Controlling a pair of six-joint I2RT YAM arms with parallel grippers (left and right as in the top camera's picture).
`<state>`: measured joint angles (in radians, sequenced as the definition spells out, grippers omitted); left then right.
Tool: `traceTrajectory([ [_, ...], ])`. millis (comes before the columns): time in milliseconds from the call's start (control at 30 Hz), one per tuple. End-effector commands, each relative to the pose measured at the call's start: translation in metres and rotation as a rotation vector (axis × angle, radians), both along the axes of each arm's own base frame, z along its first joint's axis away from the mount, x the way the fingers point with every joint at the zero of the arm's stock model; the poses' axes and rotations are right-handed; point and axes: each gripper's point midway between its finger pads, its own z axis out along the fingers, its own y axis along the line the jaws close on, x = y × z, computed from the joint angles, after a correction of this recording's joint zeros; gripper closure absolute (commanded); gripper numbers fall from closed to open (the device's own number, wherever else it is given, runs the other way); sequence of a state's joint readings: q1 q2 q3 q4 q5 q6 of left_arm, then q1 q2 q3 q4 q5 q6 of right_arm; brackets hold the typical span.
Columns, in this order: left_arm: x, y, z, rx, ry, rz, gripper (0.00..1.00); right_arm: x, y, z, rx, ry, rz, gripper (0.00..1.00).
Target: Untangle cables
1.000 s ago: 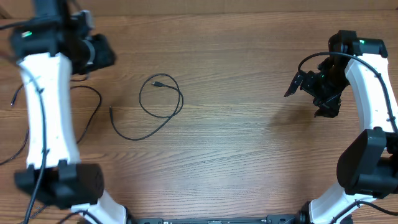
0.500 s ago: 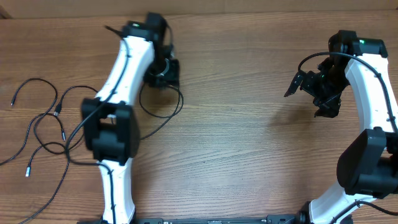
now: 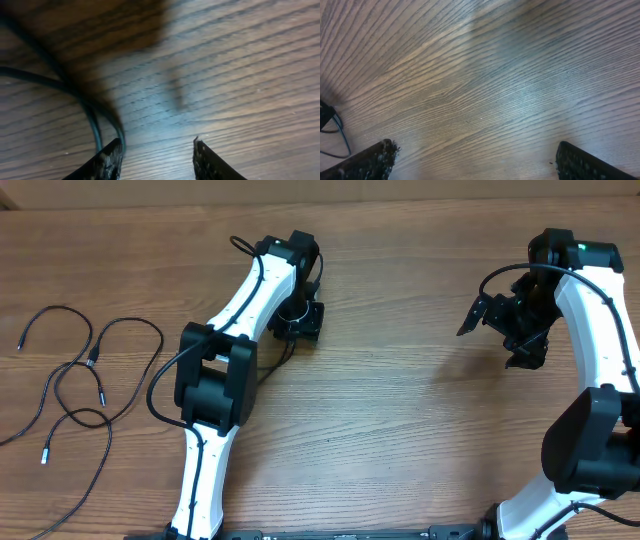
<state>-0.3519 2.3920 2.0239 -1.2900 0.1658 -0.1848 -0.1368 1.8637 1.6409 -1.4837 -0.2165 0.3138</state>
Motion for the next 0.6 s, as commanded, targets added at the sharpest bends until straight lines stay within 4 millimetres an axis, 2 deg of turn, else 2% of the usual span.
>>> traceTrajectory([
  [0, 0.001, 0.007, -0.007, 0.050, -0.001, 0.007, 0.55, 0.000, -0.001, 0.007, -0.010, -0.027, 0.010, 0.00],
  [300, -0.001, 0.006, -0.008, 0.052, 0.005, 0.011, 0.54, 0.001, -0.001, 0.007, -0.010, -0.027, 0.009, 0.00],
  [567, -0.010, 0.001, -0.024, 0.058, 0.018, -0.009, 0.52, -0.001, 0.000, 0.007, -0.009, -0.021, 0.009, 0.00],
])
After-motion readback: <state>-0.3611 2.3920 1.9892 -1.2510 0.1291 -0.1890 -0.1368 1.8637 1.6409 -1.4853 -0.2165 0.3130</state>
